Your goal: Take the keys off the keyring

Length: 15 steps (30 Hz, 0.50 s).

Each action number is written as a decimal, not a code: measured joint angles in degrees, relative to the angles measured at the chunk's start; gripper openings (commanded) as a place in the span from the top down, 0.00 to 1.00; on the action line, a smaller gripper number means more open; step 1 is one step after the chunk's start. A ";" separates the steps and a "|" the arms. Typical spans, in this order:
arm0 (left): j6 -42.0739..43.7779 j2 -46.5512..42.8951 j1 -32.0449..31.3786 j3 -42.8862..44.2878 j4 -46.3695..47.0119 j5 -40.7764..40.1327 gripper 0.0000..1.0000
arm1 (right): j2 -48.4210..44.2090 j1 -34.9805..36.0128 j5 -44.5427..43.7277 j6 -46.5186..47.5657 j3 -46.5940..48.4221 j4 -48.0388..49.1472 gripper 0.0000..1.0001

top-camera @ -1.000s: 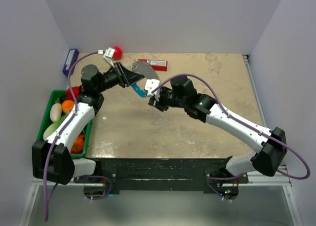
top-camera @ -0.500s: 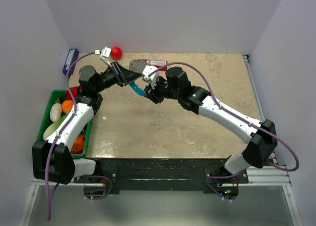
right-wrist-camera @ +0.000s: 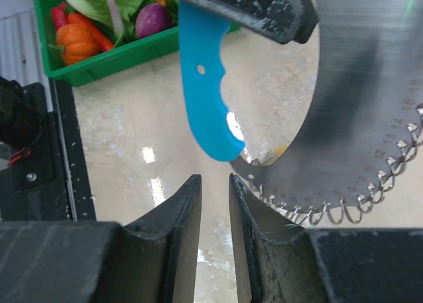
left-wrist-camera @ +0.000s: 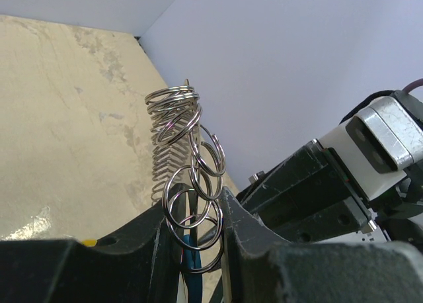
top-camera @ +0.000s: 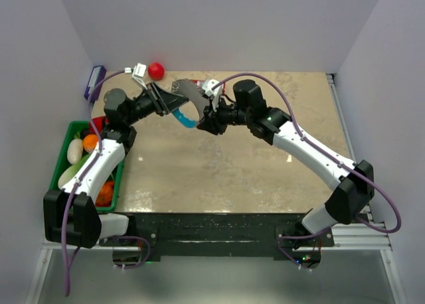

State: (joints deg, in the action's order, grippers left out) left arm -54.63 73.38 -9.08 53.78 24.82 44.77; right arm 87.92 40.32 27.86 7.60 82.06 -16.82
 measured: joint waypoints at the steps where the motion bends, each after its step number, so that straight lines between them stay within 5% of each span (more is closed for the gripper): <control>1: -0.11 0.00 0.15 0.00 0.00 -0.02 1.00 | 0.00 0.02 0.70 -0.11 0.00 -0.26 0.73; 15: -0.72 0.00 1.22 -0.02 0.02 -0.07 1.00 | 1.79 0.00 3.26 -1.64 0.00 -1.46 0.71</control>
State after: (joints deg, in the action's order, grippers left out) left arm -55.35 73.38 -7.86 53.76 24.84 44.71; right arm 89.71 40.32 31.11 5.96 82.06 -18.28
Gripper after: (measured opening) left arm 0.298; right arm 0.273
